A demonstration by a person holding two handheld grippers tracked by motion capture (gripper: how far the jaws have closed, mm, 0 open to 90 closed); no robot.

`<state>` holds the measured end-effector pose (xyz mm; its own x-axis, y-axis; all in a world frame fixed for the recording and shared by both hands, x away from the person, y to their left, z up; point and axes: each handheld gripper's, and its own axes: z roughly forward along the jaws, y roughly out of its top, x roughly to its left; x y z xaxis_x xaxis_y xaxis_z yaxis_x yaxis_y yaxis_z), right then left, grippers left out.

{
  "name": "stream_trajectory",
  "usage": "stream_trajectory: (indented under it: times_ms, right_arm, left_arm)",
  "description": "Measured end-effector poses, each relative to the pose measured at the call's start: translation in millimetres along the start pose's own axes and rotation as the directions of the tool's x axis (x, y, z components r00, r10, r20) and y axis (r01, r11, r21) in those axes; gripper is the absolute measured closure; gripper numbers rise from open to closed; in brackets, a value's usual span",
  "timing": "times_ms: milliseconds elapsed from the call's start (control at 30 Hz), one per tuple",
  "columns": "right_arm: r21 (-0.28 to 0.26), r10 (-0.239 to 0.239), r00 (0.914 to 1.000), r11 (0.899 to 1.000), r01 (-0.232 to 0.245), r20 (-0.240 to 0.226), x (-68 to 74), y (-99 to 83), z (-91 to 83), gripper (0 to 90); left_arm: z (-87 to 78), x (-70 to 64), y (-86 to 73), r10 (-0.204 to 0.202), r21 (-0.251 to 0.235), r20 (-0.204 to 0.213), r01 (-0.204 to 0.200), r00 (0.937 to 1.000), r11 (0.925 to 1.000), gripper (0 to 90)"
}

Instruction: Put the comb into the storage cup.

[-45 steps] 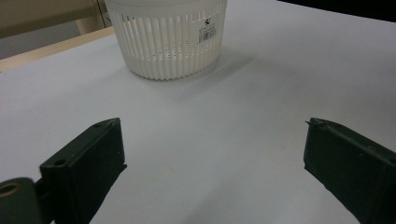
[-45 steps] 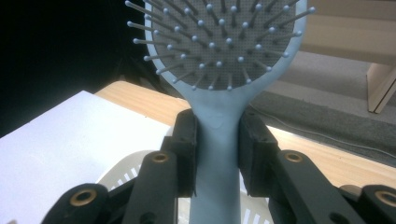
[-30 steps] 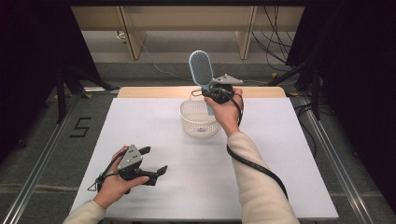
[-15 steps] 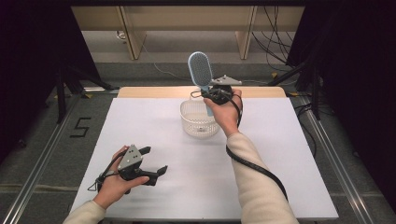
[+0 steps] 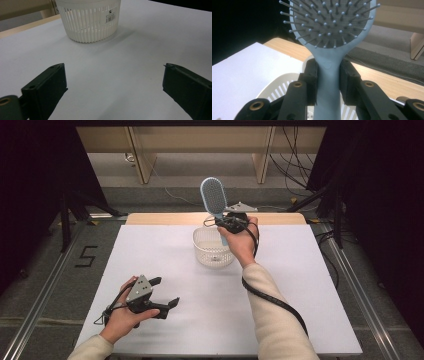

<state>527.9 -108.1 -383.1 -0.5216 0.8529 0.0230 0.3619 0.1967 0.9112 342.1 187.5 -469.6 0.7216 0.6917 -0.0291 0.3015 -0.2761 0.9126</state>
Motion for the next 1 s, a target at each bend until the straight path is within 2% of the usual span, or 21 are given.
stream_trajectory:
  times_ms: [533,1000]
  right_arm:
    - [0.003,-0.010,0.9999,1.000,0.010,-0.003,1.8,-10.7,1.1,70.8]
    - [0.028,-0.018,0.9998,0.999,0.018,-0.004,3.6,-20.6,5.0,70.7]
  left_arm:
    - [0.2,0.0,-0.1,-0.001,0.001,-0.002,0.001,1.0000,1.0000,4.8]
    - [0.3,-0.1,0.0,-0.001,0.001,-0.002,0.001,1.0000,1.0000,4.8]
